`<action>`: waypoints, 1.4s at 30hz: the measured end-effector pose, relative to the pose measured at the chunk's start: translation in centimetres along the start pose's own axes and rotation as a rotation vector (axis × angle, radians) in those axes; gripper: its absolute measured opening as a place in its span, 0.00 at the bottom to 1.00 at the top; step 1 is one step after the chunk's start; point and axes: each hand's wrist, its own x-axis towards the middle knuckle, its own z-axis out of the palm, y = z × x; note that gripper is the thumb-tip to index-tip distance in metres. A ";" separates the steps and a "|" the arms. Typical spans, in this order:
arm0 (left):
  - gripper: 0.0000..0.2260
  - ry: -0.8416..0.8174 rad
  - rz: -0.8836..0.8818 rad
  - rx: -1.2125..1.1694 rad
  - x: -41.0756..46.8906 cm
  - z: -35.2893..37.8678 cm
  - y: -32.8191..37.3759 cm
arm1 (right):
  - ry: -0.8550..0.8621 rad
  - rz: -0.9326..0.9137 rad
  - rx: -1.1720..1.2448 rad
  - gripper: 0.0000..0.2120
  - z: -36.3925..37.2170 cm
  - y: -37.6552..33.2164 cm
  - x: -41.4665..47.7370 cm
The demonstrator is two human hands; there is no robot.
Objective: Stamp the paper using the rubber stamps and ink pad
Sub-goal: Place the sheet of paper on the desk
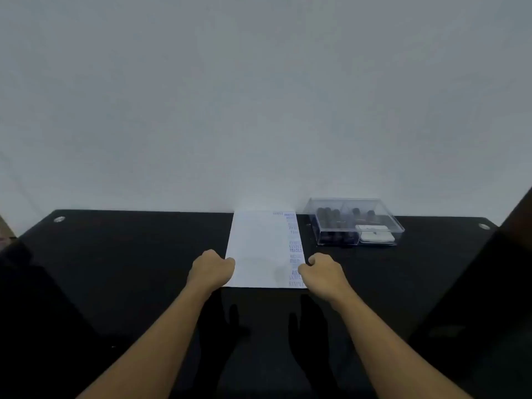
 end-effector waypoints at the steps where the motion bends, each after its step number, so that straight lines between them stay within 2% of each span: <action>1: 0.09 -0.008 -0.030 -0.009 0.3 0.2 0.0 | 0.007 0.012 0.003 0.13 0.3 0.1 0.3; 3: 0.08 -0.009 -0.102 -0.016 1.3 0.7 -0.3 | 0.021 0.079 0.003 0.13 0.7 0.5 1.4; 10: 0.07 -0.026 -0.171 -0.005 3.4 2.2 -0.9 | 0.032 0.183 0.024 0.10 2.6 0.8 4.3; 14: 0.05 -0.060 -0.232 -0.139 4.2 2.7 -0.4 | 0.087 0.248 0.076 0.12 3.8 0.7 5.1; 18: 0.05 -0.070 -0.309 -0.207 4.9 3.1 -0.2 | 0.122 0.307 0.102 0.07 4.2 0.3 5.7; 20: 0.09 -0.071 -0.357 -0.256 5.4 3.2 -0.4 | 0.120 0.334 0.126 0.04 4.3 0.3 6.0; 22: 0.14 -0.091 -0.396 -0.292 6.5 3.5 -0.9 | 0.120 0.354 0.150 0.06 4.4 0.4 6.4; 26: 0.14 -0.089 -0.412 -0.282 7.4 3.7 -1.1 | 0.127 0.410 0.190 0.12 4.5 0.3 6.7; 29: 0.09 -0.082 -0.388 -0.242 5.4 2.9 0.3 | 0.146 0.375 0.138 0.07 4.4 -0.1 6.4; 31: 0.08 -0.100 -0.379 -0.259 5.3 3.0 0.5 | 0.143 0.365 0.126 0.04 4.4 0.0 6.4; 34: 0.11 -0.099 -0.364 -0.283 5.1 3.2 0.3 | 0.138 0.356 0.121 0.07 4.4 0.1 6.6; 37: 0.08 -0.126 -0.338 -0.320 4.8 3.5 0.3 | 0.117 0.367 0.156 0.04 4.6 0.1 7.0; 39: 0.06 -0.166 -0.323 -0.384 4.4 3.3 0.5 | 0.106 0.374 0.184 0.06 4.8 -0.1 7.0; 42: 0.10 -0.206 -0.347 -0.540 3.8 2.7 0.8 | 0.086 0.392 0.187 0.12 5.2 0.0 7.3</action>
